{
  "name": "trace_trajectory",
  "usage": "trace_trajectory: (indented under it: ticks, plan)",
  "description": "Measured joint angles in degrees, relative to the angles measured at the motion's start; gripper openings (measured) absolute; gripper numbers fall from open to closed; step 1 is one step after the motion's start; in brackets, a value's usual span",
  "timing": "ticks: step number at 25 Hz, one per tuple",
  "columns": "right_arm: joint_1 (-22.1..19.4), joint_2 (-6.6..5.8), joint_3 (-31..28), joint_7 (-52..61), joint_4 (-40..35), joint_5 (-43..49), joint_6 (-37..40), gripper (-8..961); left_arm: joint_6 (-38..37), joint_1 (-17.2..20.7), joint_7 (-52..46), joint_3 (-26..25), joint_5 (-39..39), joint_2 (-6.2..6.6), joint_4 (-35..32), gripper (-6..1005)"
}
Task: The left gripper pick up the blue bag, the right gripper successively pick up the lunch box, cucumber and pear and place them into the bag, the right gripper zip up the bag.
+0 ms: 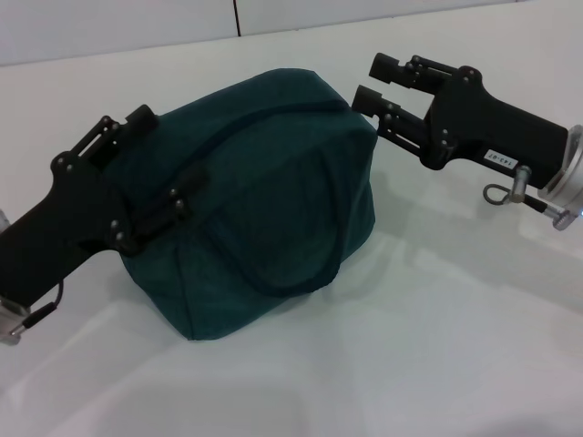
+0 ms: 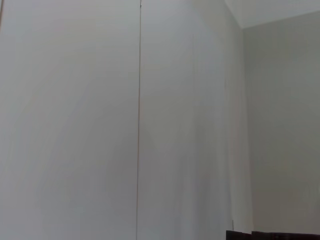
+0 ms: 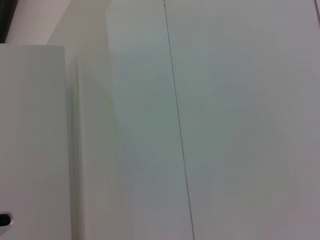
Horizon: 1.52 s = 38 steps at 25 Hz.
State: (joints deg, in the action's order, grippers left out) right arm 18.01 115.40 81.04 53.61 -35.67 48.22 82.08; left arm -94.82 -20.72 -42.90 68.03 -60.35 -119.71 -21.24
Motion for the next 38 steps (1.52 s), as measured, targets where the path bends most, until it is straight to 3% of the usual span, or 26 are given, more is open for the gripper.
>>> trace_trajectory:
  ticks: [8,15,18,28,33,38]
  plan:
    - [-0.01,-0.49,-0.05,2.01,-2.85,3.2,-0.2,440,0.05,-0.45,-5.3,0.01,-2.47,0.54,-3.09,829]
    - [-0.38,-3.72,-1.52,16.95,-15.61,15.73,-0.05,440,0.33,1.47,-19.82,-0.38,-12.73,1.11,-20.31,829]
    - [-0.46,-4.51,-3.12,20.96,-18.35,18.27,2.03,440,0.13,1.85,-25.23,-0.39,-16.84,1.12,-26.15,829]
    - [-0.19,-4.56,-15.53,30.24,-22.72,29.67,13.28,440,-0.6,1.55,-31.34,-0.4,-22.78,1.28,-31.8,829]
    - [0.18,-5.75,-16.53,31.95,-23.21,31.17,16.08,440,-0.64,1.85,-33.71,-0.44,-26.02,1.33,-35.28,829]
    - [1.09,-5.81,-17.09,35.44,-26.08,36.09,16.33,440,-0.64,1.07,-35.38,-0.44,-27.69,1.26,-36.49,829]
